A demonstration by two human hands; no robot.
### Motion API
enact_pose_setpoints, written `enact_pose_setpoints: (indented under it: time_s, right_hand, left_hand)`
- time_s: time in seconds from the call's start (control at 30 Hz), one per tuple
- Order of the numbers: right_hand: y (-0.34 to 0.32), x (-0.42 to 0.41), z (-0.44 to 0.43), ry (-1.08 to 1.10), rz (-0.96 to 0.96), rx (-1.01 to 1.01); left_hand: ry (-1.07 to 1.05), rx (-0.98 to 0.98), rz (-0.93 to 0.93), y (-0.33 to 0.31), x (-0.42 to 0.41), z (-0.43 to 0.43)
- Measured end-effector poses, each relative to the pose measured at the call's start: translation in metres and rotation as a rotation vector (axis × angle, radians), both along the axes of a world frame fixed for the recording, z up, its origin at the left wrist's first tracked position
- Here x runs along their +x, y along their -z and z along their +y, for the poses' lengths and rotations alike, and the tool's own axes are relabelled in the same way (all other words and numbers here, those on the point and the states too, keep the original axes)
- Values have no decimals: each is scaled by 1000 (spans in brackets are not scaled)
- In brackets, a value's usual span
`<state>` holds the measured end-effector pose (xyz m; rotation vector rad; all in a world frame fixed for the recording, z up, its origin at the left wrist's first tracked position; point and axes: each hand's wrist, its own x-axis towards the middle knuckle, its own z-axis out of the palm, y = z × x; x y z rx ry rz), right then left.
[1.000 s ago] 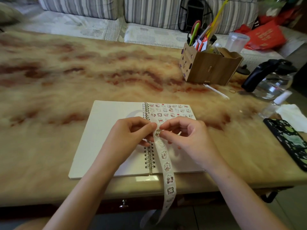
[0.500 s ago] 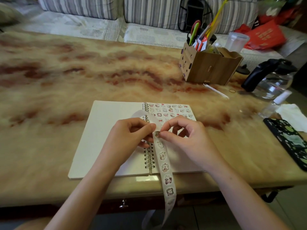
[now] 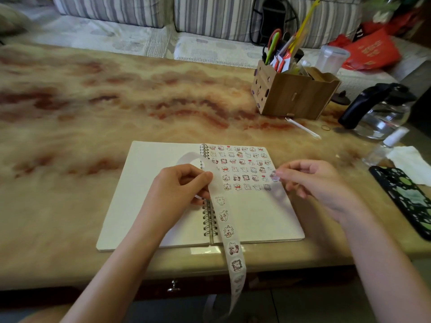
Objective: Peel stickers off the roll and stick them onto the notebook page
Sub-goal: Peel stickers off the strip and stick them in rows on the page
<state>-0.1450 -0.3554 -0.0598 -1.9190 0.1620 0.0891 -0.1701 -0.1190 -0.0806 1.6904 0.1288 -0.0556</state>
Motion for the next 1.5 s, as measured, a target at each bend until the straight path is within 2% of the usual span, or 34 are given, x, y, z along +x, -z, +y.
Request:
enact_pose_setpoints:
  time_s: [0.2,1.5]
  right_hand:
    - [11,7,-21,44,54,-145]
    - [17,7,-16,25,103,-187]
  left_hand:
    - [6,26,6,3,1,0]
    - [2,42,22,3,2,-2]
